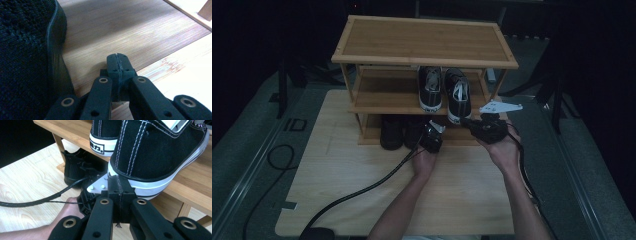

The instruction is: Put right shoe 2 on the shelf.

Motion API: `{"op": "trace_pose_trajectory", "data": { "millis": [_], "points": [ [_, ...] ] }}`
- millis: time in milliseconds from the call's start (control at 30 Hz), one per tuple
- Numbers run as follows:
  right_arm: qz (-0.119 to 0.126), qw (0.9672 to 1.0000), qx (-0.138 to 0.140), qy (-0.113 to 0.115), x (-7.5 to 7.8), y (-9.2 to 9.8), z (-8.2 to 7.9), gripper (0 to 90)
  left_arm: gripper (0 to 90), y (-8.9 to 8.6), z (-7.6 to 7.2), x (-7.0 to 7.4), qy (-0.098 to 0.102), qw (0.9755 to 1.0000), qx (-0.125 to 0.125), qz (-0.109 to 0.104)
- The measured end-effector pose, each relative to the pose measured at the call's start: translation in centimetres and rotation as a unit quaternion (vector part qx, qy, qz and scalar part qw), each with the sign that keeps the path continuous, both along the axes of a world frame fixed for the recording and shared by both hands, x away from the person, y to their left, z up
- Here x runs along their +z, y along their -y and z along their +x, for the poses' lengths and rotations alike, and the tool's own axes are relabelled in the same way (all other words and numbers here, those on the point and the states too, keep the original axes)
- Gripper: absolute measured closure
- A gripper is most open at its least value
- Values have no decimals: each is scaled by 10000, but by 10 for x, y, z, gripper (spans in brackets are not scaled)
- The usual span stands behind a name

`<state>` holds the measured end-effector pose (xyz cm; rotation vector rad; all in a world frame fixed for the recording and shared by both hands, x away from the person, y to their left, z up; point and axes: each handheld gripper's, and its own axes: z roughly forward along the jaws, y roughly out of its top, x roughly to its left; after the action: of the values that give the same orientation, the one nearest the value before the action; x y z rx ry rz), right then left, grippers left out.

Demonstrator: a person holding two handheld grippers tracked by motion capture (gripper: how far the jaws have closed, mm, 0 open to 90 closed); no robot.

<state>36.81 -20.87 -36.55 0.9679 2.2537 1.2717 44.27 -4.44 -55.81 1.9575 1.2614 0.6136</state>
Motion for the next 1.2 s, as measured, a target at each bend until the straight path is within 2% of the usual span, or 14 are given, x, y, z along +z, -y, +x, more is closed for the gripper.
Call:
{"op": "trace_pose_trajectory", "data": {
  "millis": [600,767,1067,1200],
  "points": [
    [-23,9998,-187,26,2,-4,13,900,900,0,0,0,-3,10000,20,25],
    [-138,9996,-244,38,-1,-8,16,900,900,0,0,0,-2,10000,20,24],
    [-65,9996,-274,10,-5,-10,25,900,900,0,0,0,-2,10000,17,23],
    [-72,9998,-186,-12,-7,-15,28,900,900,0,0,0,-2,10000,19,25]
  ]
}}
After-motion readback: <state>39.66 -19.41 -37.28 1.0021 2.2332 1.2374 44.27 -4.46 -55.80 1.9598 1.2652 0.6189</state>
